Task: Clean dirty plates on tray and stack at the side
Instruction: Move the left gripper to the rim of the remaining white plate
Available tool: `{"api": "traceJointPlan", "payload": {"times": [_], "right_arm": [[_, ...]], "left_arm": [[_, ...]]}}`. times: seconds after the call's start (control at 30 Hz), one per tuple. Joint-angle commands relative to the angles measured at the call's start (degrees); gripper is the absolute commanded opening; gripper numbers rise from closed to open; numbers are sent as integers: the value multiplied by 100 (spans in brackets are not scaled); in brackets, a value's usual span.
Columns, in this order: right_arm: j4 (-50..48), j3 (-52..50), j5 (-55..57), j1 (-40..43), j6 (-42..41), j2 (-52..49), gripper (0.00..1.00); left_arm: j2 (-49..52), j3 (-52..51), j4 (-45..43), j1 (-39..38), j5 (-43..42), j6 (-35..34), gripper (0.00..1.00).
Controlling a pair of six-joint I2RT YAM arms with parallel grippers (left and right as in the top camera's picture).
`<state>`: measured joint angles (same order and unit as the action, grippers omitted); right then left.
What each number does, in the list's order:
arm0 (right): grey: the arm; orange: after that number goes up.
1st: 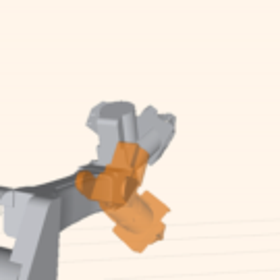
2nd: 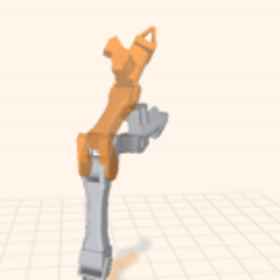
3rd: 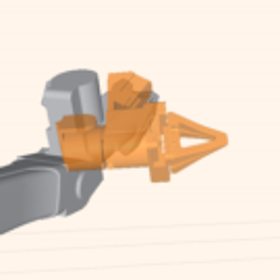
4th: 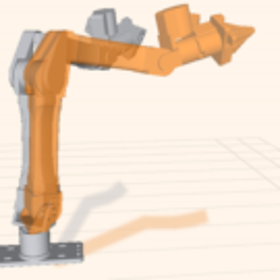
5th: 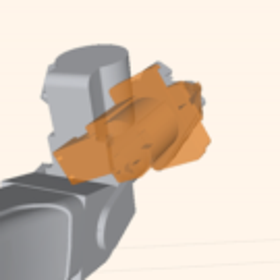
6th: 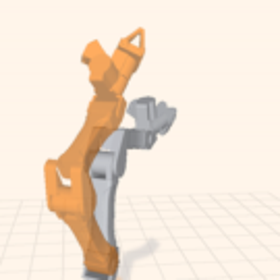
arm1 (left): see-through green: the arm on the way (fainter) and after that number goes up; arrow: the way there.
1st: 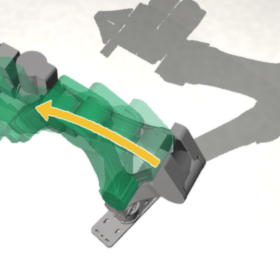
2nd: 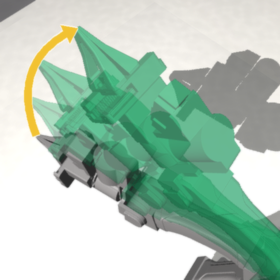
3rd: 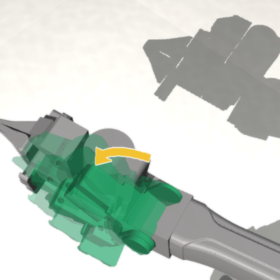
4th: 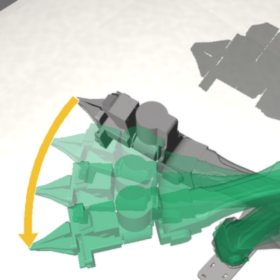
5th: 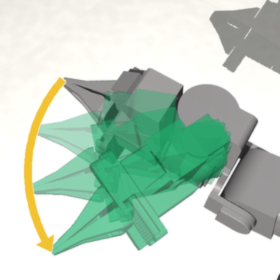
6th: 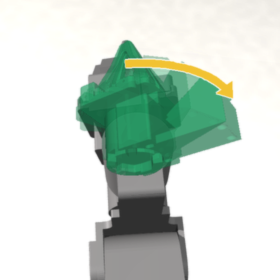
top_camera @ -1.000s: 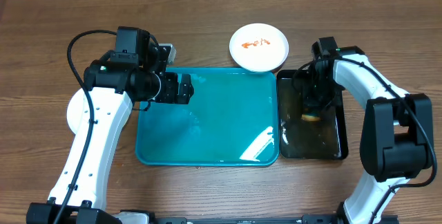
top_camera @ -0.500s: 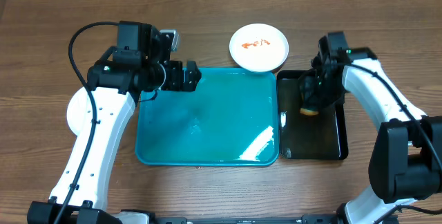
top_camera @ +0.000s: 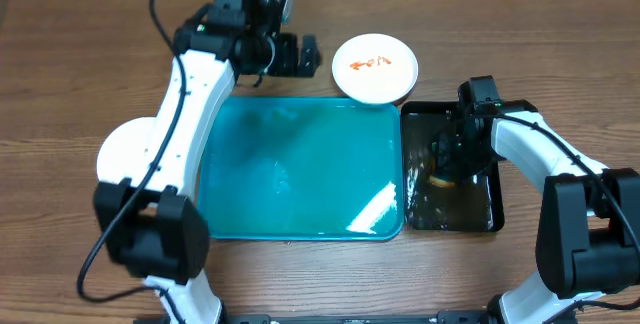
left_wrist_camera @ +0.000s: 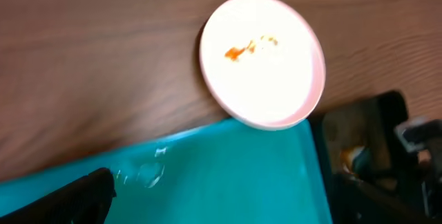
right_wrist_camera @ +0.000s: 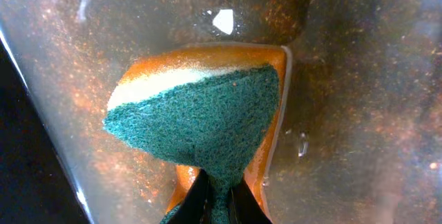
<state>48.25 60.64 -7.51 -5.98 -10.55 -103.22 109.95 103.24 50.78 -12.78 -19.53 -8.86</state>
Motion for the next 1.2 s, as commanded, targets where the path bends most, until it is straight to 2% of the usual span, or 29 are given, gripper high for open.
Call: {"api": "traceJointPlan", "payload": {"times": [0.0, 0.1, 0.2, 0.53, 0.7, 0.77, 0.97, 1.03, 1.1, 1.17], "right_arm": [[46, -184, -55, 4, -61, -52, 4], [48, -181, -57, 4, -61, -52, 5], [87, -184, -52, 4, -61, -52, 12], [181, -181, -52, 4, -59, -52, 12], [201, -184, -52, 4, -59, -52, 7], [214, -181, -52, 4, -59, -52, 7], [269, -184, -52, 4, -59, -52, 7], [280, -184, -52, 4, -59, -52, 7], [284, -184, -52, 4, -59, -52, 7], [284, -184, -52, 4, -59, -52, 7]], "left_arm": [[623, 413, -153, -243, -125, -59, 100], [964, 413, -356, -363, -133, -59, 100], [1314, 413, -557, -511, -133, -59, 100], [2247, 413, -1423, -752, -125, -63, 100], [2505, 411, -1637, -750, -83, -122, 98], [2551, 411, -1729, -750, -79, -208, 95], [2570, 409, -1808, -758, 304, -321, 70], [2570, 404, -1812, -763, 319, -374, 66], [2570, 404, -1818, -763, 319, -450, 55], [2570, 402, -1805, -763, 317, -518, 47]]}}
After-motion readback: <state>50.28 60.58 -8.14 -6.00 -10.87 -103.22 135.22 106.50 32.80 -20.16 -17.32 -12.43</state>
